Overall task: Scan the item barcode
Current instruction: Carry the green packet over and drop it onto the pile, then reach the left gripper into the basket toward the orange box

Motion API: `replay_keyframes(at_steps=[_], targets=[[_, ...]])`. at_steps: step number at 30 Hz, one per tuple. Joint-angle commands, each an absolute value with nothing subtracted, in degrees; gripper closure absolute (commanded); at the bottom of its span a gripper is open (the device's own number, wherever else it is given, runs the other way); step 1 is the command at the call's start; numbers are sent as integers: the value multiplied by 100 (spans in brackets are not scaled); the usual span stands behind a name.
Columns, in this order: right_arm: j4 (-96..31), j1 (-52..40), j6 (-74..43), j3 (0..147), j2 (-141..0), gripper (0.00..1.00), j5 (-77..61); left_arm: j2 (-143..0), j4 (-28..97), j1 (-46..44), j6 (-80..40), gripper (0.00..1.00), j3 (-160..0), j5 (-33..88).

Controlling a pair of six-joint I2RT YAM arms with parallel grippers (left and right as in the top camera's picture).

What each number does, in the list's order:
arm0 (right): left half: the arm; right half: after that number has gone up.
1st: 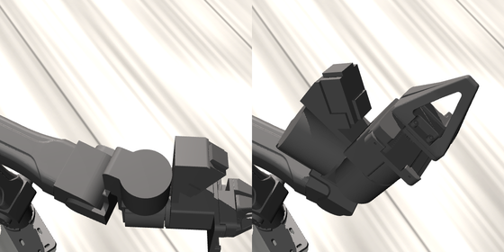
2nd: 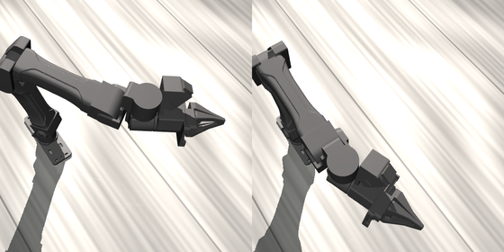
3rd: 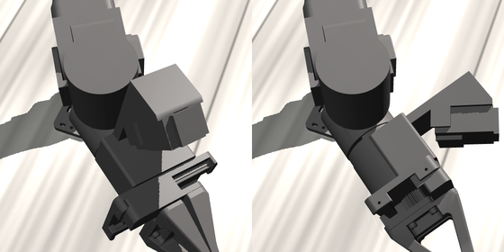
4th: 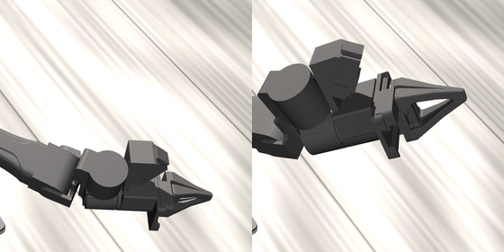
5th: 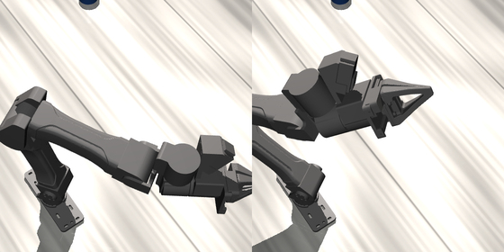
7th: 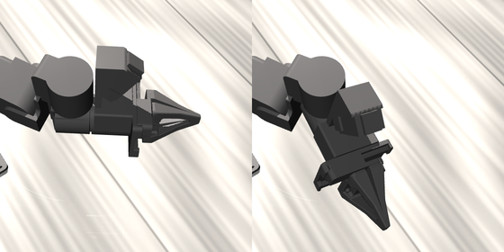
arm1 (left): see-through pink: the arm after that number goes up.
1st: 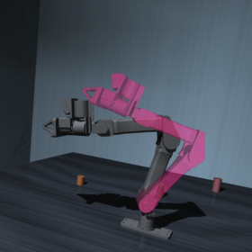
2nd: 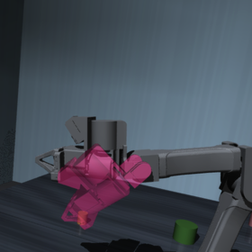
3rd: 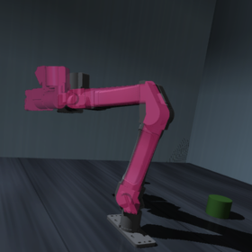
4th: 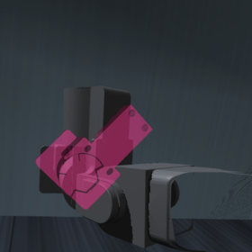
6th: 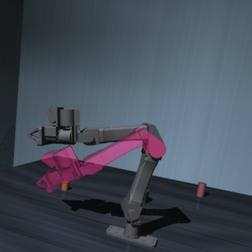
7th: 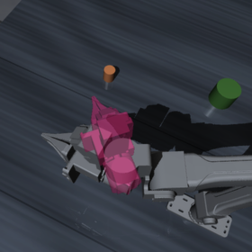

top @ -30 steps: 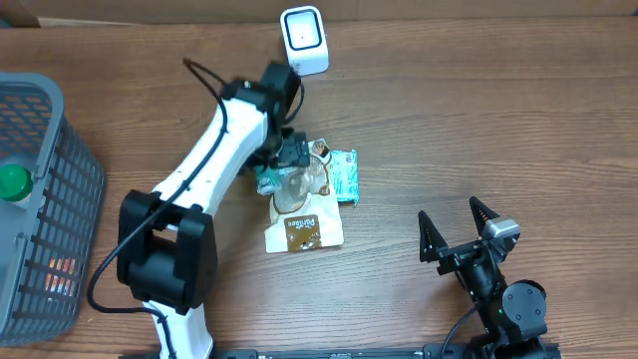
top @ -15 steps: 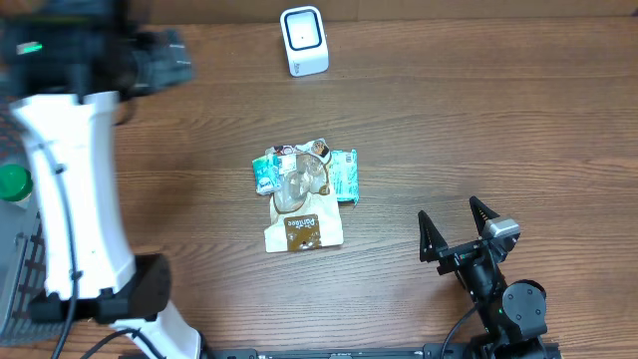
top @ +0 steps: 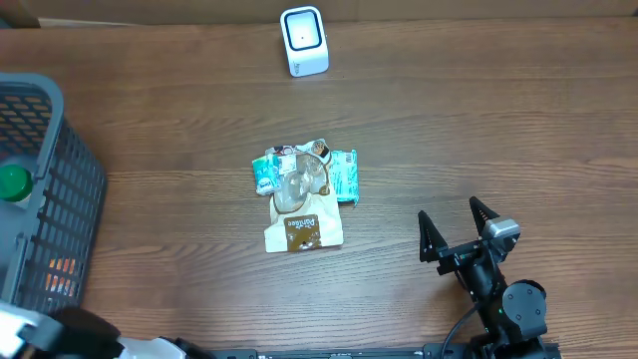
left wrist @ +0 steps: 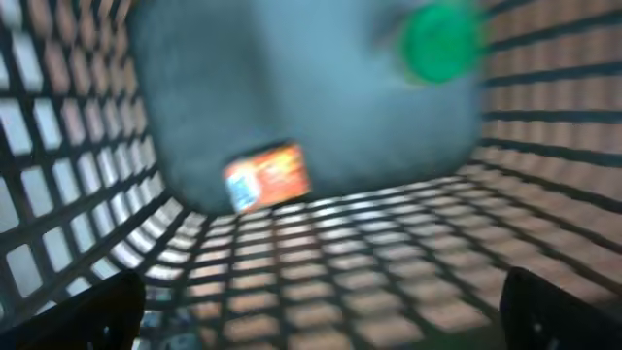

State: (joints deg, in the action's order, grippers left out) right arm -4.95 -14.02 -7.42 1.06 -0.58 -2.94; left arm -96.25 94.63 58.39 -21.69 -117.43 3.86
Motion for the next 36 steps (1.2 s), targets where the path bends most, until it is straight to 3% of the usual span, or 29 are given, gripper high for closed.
replay_keyframes(at_steps=[1, 6, 20, 34, 36], targets=[[-464, -1446, -720, 47, -16, 0, -261, -9625, 9188, 6287, -1765, 7, -10816, 598], [-464, -1446, -720, 47, -16, 0, -259, -9625, 8468, 6357, -1149, 19, -9712, 537], [-464, -1446, -720, 47, -16, 0, -261, -9629, 5955, 5944, -152, 20, -7540, 410], [-464, -1446, -720, 47, -16, 0, -261, -10156, 5183, 5660, 23, 30, -6681, 386], [-464, -1446, -720, 47, -16, 0, -261, -10466, 5183, 5658, 19, 36, -6681, 388]])
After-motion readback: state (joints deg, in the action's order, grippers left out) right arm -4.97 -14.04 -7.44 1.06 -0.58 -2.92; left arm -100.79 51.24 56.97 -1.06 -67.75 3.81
